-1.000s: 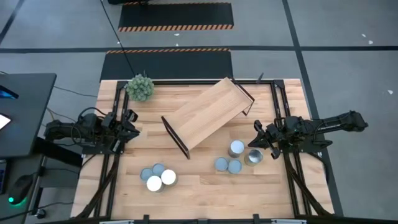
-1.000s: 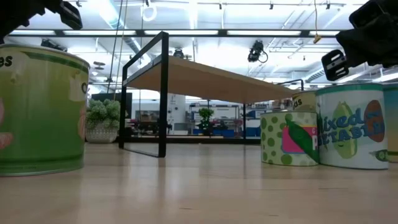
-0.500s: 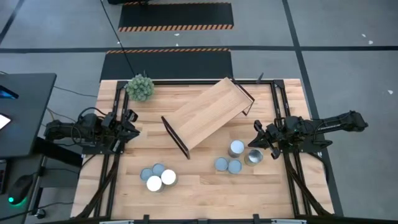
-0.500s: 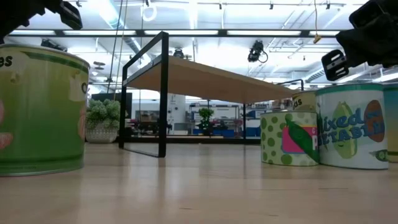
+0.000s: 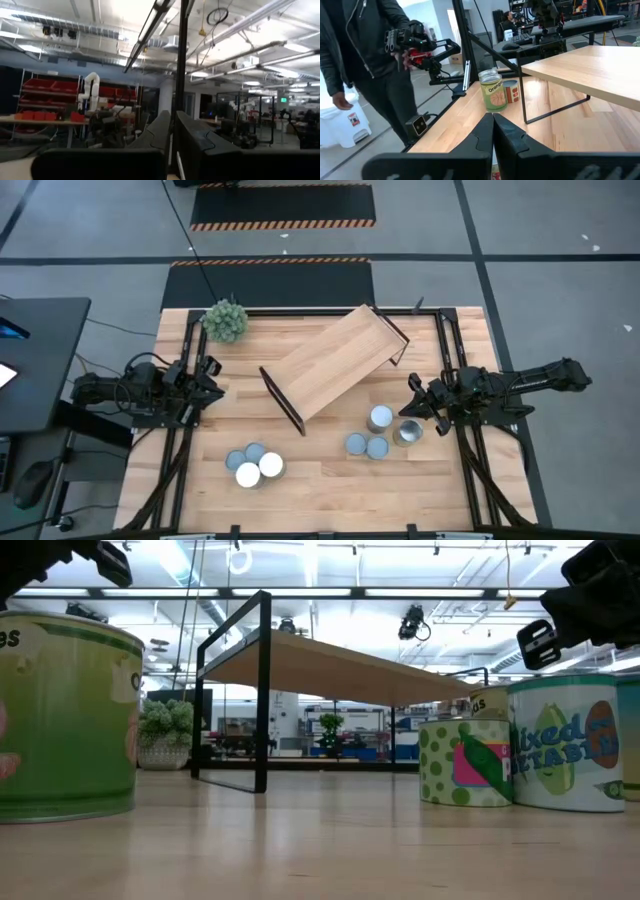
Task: Pick and place cans onto a shelf
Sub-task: Put the canned peaches on the shelf
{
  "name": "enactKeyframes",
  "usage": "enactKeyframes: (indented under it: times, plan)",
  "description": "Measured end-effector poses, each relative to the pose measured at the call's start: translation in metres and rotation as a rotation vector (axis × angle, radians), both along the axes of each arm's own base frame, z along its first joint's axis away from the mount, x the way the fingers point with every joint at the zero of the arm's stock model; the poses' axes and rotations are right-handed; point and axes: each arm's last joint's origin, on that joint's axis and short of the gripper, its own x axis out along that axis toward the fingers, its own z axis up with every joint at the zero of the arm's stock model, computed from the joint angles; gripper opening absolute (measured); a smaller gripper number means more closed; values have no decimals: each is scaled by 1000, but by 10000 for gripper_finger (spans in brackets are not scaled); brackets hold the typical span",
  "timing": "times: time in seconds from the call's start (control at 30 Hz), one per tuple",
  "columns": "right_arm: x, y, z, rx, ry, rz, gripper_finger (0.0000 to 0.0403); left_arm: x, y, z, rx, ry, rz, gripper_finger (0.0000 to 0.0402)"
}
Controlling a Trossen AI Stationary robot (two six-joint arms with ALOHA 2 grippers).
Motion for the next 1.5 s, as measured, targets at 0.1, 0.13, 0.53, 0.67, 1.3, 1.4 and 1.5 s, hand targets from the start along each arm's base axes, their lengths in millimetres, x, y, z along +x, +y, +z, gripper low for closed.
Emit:
enactKeyframes:
  times: [0.1, 0.13, 0.53, 0.67, 1.3, 1.4, 1.5]
  plan:
    - [0, 0, 0, 0, 0, 0, 16, -3, -1, 4, -151, -11, -112, 36]
    - [0, 0, 0, 0, 0, 0, 16, -4, -1, 6, -225, -12, -162, 36]
    - [0, 0, 0, 0, 0, 0, 16, -5, 2, 9, -392, -23, -166, 36]
    - [0, 0, 0, 0, 0, 0, 16, -8, 3, 13, -432, -70, -200, 36]
    - [1, -8, 10, -216, -158, -219, 16, -4, 14, 21, -976, -177, -83, 36]
    - [0, -8, 18, -99, -213, -225, 16, 3, 13, 35, -946, -146, -78, 36]
    - [-3, -8, 31, 54, -318, -218, 16, 12, 10, 52, -868, -108, -70, 36]
